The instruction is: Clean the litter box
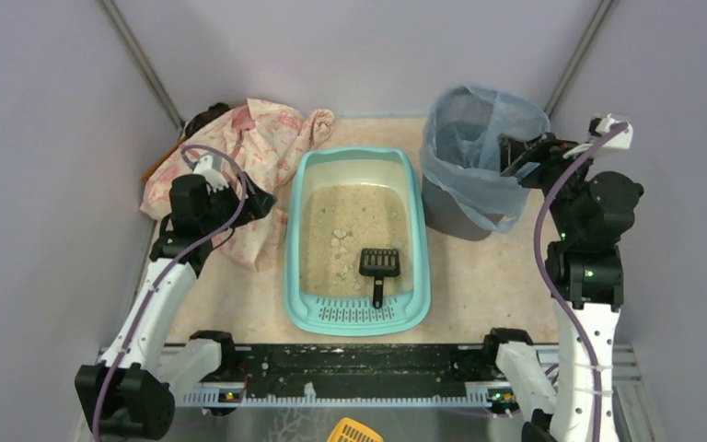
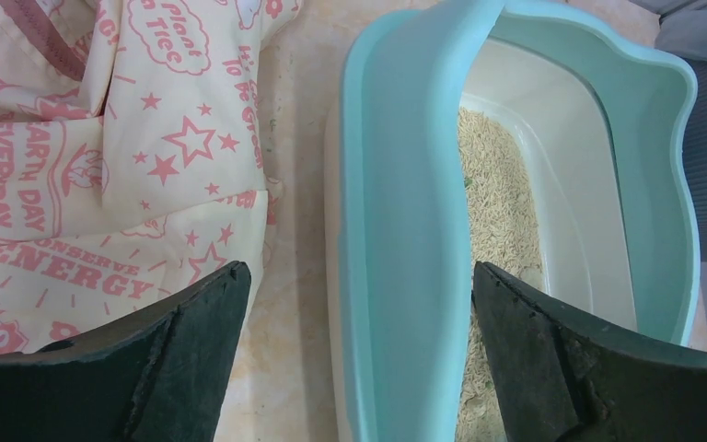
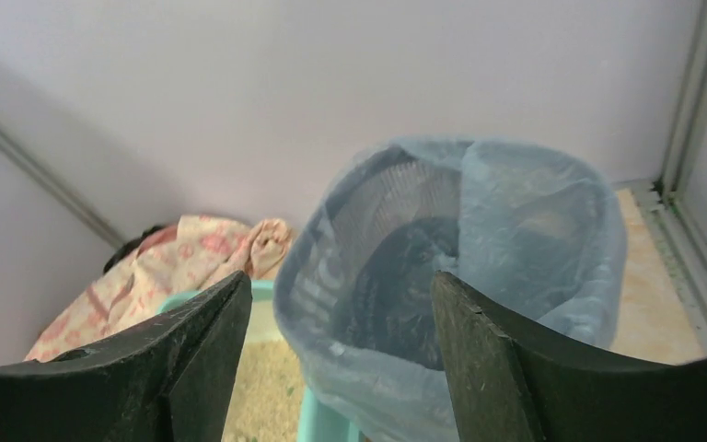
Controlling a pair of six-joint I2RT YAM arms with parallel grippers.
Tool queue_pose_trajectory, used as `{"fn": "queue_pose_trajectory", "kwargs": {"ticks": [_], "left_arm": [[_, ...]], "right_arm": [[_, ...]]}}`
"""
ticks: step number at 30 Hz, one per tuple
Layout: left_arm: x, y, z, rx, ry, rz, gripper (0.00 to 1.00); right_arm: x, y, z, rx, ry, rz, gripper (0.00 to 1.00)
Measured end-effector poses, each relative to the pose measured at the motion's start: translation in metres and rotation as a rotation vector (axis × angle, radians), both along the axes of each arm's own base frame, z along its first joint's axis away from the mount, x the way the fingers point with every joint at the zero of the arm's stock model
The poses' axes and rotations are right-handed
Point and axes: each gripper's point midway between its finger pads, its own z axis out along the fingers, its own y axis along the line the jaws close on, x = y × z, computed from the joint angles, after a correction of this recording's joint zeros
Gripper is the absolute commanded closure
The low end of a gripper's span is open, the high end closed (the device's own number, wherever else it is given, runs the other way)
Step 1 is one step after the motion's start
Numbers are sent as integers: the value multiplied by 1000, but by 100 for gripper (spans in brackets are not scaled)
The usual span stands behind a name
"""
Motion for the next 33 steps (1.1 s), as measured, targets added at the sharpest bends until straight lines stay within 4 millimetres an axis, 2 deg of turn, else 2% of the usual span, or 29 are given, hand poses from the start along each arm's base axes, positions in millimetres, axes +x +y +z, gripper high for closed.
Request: {"fn": "queue_pose_trajectory", "kwargs": {"ticks": [5,7,12,15,17,20,22,24,30,33], "left_arm": [[0,0,-1,1,3,1,2],[1,0,-2,2,7,1,2],[1,2,-3,6,9,10,1],[2,3,-4,10,10,16,1],[2,3,-3,11,9,17,2],[2,4,-4,14,9,19,2],[2,4,-3,15,5,19,5],[1,3,0,13,-4,14,8],[-7,-14,23,-21,-86,-89,7],[-15,-36,33,-49,-98,-184,12]], "right_arm": [[3,29,-18,-52,55,137,19],[5,48,-26,-71,85,208,15],[17,116,-37,-143,171,410,7],[30,167,-40,-211,216,505,5],[39,206,-62,-269,272,556,5],[39,235,-111,-340,386,597,14],[35,236,-147,-383,473,594,17],[28,229,-177,-426,555,574,17],[9,222,-220,-520,660,539,17],[3,211,-231,-538,681,492,17]]}}
